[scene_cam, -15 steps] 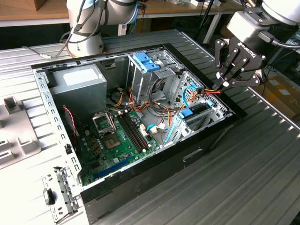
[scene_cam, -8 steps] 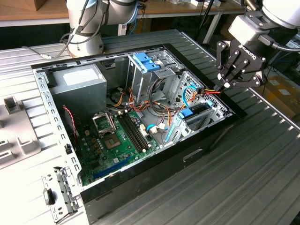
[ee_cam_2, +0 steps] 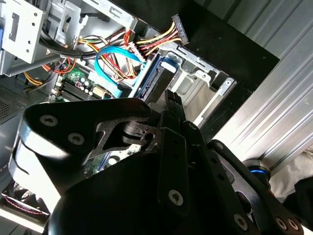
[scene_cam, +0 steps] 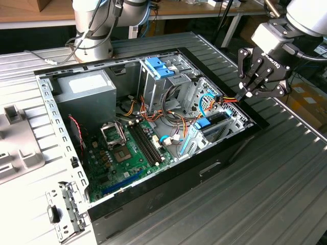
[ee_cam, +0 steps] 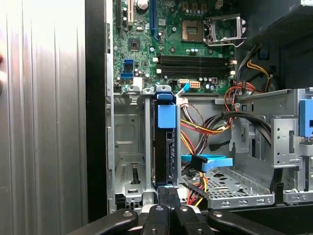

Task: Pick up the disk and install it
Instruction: 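Insert the disk into the insertion slot, then insert the first disk wire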

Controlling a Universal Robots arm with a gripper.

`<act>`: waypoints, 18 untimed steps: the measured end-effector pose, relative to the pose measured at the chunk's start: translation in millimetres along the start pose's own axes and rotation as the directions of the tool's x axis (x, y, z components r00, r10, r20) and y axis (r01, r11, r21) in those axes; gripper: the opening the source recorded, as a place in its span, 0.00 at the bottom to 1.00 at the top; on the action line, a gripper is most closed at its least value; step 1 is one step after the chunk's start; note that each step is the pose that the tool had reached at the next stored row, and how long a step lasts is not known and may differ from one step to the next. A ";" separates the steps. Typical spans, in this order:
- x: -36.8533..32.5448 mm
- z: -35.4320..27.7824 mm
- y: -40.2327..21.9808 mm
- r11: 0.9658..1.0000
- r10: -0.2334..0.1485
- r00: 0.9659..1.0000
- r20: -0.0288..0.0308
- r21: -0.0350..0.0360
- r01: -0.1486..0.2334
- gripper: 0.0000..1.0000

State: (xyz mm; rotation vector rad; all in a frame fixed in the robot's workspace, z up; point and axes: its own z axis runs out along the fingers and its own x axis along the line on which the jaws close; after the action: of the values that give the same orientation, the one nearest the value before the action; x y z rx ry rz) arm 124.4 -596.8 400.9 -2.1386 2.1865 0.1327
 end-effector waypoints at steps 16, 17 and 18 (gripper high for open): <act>0.0 1.4 -5.1 1.000 0.000 1.000 0.000 0.000 0.000 0.11; 0.0 1.8 -6.2 1.000 0.000 1.000 -0.001 0.000 0.000 0.11; 0.0 2.0 -7.0 1.000 0.000 1.000 -0.001 0.000 0.000 0.11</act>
State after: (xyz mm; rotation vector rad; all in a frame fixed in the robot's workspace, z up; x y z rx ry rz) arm 131.3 -596.7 398.9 -2.1390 2.1866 0.1320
